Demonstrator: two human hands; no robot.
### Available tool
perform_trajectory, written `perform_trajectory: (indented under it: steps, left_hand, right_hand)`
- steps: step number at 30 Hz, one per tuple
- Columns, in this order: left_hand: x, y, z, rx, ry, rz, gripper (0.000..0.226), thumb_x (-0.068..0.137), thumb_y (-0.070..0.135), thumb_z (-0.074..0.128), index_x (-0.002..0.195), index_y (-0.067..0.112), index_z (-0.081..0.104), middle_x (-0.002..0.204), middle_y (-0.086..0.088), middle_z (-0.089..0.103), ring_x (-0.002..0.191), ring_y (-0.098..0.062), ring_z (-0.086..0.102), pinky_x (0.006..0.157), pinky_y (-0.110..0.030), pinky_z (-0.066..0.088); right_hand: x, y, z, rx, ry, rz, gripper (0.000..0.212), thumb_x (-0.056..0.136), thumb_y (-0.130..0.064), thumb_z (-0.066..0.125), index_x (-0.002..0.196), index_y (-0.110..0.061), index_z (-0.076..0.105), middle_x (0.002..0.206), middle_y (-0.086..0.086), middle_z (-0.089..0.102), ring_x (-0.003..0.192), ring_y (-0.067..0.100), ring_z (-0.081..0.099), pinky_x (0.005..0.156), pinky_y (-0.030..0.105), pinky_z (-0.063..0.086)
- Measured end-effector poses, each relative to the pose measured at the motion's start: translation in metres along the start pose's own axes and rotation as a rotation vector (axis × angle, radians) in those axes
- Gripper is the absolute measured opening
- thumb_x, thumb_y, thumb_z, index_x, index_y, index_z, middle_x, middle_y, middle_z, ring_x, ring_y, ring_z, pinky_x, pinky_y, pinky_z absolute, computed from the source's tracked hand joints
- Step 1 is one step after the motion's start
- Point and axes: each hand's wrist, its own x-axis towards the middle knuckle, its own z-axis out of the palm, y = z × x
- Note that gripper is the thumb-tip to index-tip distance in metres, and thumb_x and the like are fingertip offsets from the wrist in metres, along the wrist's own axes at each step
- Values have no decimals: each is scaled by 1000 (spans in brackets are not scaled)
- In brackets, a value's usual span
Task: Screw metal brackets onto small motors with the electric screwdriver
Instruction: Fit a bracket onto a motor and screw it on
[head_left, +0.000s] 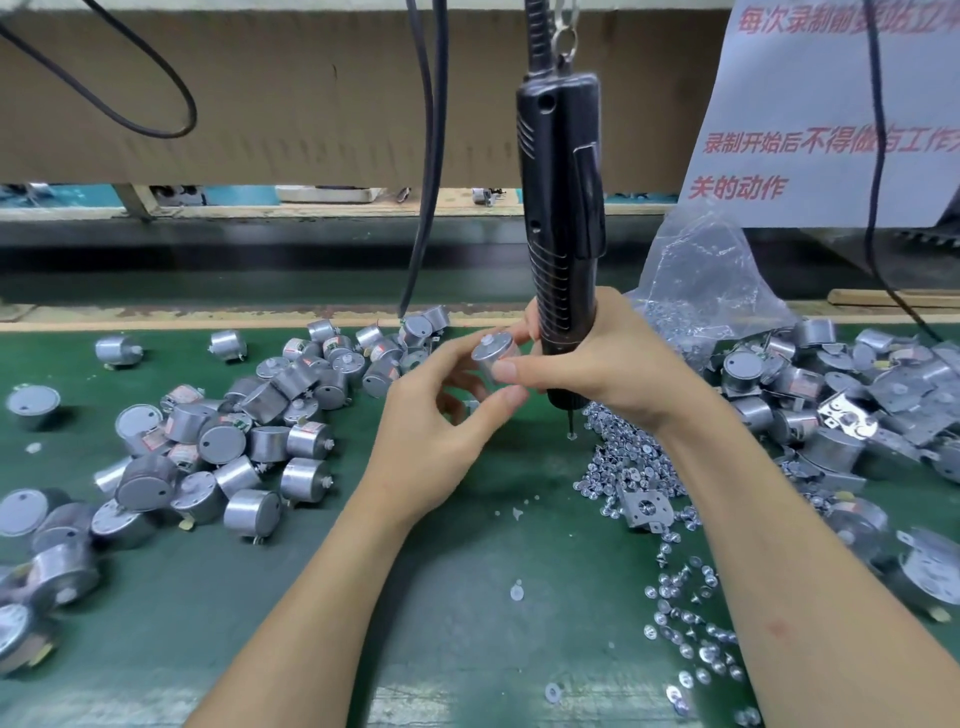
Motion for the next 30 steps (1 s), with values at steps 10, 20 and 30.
perform_trajectory:
  steps: [10, 20, 30]
  left_hand:
    - [2, 0, -6, -128, -6, -50, 35, 79, 30, 75, 112, 36, 67, 93, 3, 73, 77, -29, 58, 68, -52, 49]
    - [-4, -8, -9, 490, -315, -38, 29, 70, 39, 82, 93, 35, 66, 84, 20, 66, 83, -4, 54, 73, -22, 41]
    - [-1, -18, -16, 557, -90, -113, 33, 75, 54, 63, 100, 33, 64, 88, 18, 63, 80, 3, 53, 73, -19, 40]
  right_hand:
    - [0, 1, -2, 46, 21, 13, 26, 79, -27, 85, 65, -20, 64, 59, 1, 63, 59, 16, 59, 63, 28, 49]
    - [1, 4, -5, -45, 190, -12, 75, 82, -65, 68, 93, 9, 68, 53, 2, 59, 55, 18, 56, 64, 33, 51]
    - [1, 3, 1, -48, 174, 16, 63, 81, -63, 65, 67, -3, 54, 54, -1, 58, 53, 17, 56, 64, 33, 50]
